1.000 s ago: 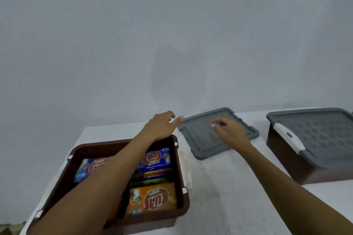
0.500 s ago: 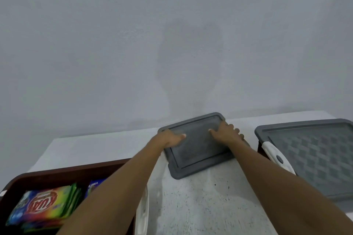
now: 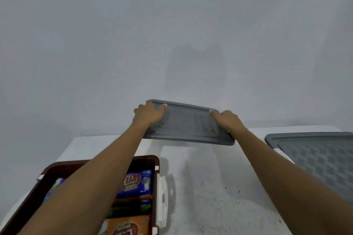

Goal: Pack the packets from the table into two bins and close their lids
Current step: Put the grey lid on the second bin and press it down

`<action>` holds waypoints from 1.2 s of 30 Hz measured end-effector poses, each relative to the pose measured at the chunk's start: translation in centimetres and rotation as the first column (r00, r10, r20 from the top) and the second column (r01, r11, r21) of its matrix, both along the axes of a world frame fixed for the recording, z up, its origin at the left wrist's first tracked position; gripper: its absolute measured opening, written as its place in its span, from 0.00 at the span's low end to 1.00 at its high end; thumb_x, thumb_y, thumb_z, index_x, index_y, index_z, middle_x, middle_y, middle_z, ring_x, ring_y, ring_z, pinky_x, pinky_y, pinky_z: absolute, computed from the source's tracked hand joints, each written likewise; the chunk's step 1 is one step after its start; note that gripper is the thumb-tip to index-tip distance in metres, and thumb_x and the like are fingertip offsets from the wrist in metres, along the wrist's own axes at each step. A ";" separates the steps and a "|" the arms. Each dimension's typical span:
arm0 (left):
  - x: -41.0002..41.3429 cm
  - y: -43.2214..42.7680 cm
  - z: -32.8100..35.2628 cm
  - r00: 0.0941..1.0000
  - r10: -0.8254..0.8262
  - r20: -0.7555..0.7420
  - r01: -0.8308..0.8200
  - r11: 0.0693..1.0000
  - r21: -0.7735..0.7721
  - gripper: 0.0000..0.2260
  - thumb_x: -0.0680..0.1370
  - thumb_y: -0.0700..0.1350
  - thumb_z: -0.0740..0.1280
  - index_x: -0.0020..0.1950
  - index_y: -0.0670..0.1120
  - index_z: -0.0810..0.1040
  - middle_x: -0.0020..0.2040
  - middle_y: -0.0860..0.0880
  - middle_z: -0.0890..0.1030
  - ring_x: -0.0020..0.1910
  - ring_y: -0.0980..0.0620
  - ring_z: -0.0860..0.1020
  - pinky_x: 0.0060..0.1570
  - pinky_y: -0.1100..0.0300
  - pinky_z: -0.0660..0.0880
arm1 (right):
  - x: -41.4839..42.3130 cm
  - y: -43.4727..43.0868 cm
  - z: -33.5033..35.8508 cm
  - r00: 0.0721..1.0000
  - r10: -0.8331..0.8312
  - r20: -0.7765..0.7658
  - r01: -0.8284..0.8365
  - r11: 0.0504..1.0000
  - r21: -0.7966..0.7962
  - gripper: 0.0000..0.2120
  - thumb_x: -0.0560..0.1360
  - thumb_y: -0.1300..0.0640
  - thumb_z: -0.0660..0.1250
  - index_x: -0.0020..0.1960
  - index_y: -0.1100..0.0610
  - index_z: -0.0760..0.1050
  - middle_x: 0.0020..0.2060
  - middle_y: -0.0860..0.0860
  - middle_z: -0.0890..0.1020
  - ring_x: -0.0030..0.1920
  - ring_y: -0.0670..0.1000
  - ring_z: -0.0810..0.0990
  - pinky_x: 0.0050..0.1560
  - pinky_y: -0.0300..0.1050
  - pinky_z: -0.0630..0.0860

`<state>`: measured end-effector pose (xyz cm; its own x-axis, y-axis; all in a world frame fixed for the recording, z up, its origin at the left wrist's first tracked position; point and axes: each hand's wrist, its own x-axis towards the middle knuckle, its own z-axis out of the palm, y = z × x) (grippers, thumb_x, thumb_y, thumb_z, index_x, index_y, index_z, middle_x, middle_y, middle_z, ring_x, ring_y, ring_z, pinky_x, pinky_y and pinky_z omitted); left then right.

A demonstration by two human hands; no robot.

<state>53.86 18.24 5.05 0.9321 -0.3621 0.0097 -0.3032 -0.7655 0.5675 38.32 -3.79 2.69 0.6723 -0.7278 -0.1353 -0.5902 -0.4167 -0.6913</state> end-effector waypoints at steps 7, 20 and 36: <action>-0.7 12.2 -0.6 0.999 0.023 0.022 -0.024 0.999 0.045 0.40 0.74 0.73 0.51 0.76 0.47 0.61 0.72 0.38 0.67 0.70 0.37 0.67 0.68 0.41 0.66 | -0.8 11.1 1.4 0.992 0.125 0.024 -0.121 0.984 -0.128 0.36 0.74 0.30 0.53 0.62 0.60 0.74 0.55 0.58 0.79 0.53 0.59 0.78 0.52 0.51 0.75; -8.8 32.0 -3.4 0.942 -0.041 0.334 -0.049 0.965 0.258 0.31 0.77 0.68 0.50 0.70 0.46 0.66 0.63 0.41 0.71 0.61 0.41 0.70 0.58 0.46 0.71 | -6.0 29.4 -1.5 0.985 0.142 -0.100 -0.171 0.900 -0.402 0.39 0.72 0.26 0.49 0.65 0.55 0.71 0.58 0.56 0.72 0.59 0.58 0.72 0.59 0.59 0.72; -10.8 34.7 -4.3 0.997 -0.075 0.019 0.071 0.984 0.162 0.25 0.81 0.61 0.54 0.77 0.57 0.57 0.73 0.40 0.59 0.64 0.36 0.72 0.63 0.48 0.69 | -9.7 31.4 -2.6 0.983 0.119 -0.138 -0.156 0.941 -0.300 0.36 0.75 0.30 0.53 0.77 0.47 0.55 0.64 0.57 0.74 0.60 0.60 0.77 0.58 0.56 0.75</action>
<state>43.10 52.91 0.76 0.9034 -0.4276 -0.0315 -0.3740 -0.8218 0.4299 28.57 27.65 0.11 0.7619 -0.6477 -0.0019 -0.5802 -0.6812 -0.4464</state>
